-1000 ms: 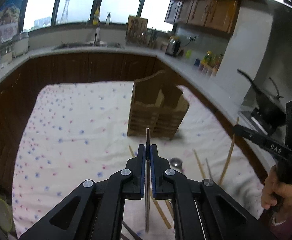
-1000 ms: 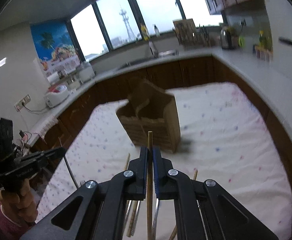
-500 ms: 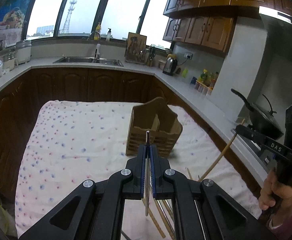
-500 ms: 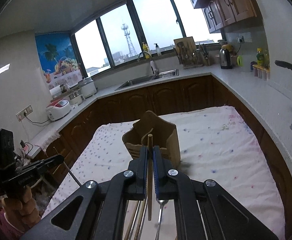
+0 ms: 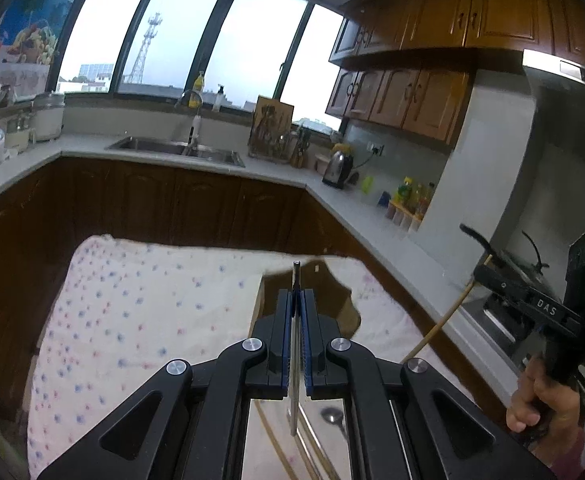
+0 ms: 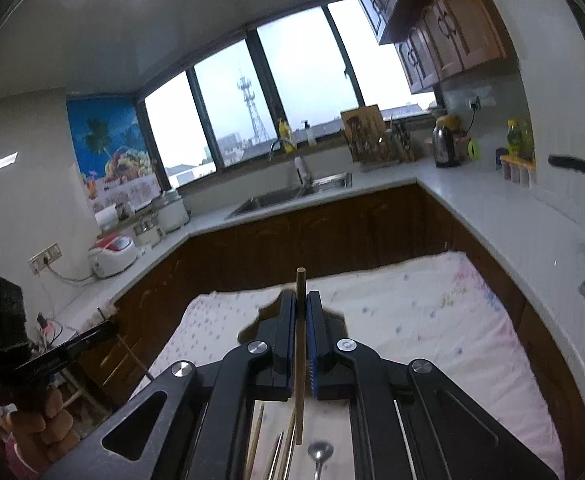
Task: Organize utensils
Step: 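Lift the silver stick with the left tool while the right tool carries its wooden stick over the holder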
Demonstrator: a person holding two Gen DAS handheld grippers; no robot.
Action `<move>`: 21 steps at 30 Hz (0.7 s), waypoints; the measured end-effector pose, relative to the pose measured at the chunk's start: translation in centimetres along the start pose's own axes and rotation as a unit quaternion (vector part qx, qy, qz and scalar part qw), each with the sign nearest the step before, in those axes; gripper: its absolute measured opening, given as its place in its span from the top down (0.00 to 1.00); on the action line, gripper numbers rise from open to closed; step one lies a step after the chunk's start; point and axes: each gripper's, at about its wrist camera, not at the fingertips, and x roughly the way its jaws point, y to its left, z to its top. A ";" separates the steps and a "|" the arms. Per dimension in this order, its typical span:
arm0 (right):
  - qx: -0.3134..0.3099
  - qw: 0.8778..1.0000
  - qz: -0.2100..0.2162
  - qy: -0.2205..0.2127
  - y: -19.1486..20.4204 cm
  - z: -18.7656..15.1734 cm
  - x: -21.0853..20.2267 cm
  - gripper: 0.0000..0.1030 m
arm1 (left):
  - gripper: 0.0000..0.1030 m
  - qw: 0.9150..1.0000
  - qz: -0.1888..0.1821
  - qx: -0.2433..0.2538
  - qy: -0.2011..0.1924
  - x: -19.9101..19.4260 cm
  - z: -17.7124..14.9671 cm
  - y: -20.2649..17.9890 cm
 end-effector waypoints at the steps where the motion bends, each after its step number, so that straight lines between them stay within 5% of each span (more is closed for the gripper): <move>1: 0.003 1.000 0.001 -0.006 -0.1 0.7 0.4 0.95 | 0.98 1.000 -0.001 0.001 -0.007 0.4 0.6 0.0; 12: 0.019 0.998 -0.009 -0.051 -1.4 4.9 5.4 0.95 | 0.98 0.997 0.006 0.008 -0.077 6.8 4.2 1.0; 21: 0.021 0.999 -0.027 -0.040 -3.1 1.3 10.9 0.95 | 0.98 0.997 0.010 -0.016 -0.071 16.0 2.0 2.9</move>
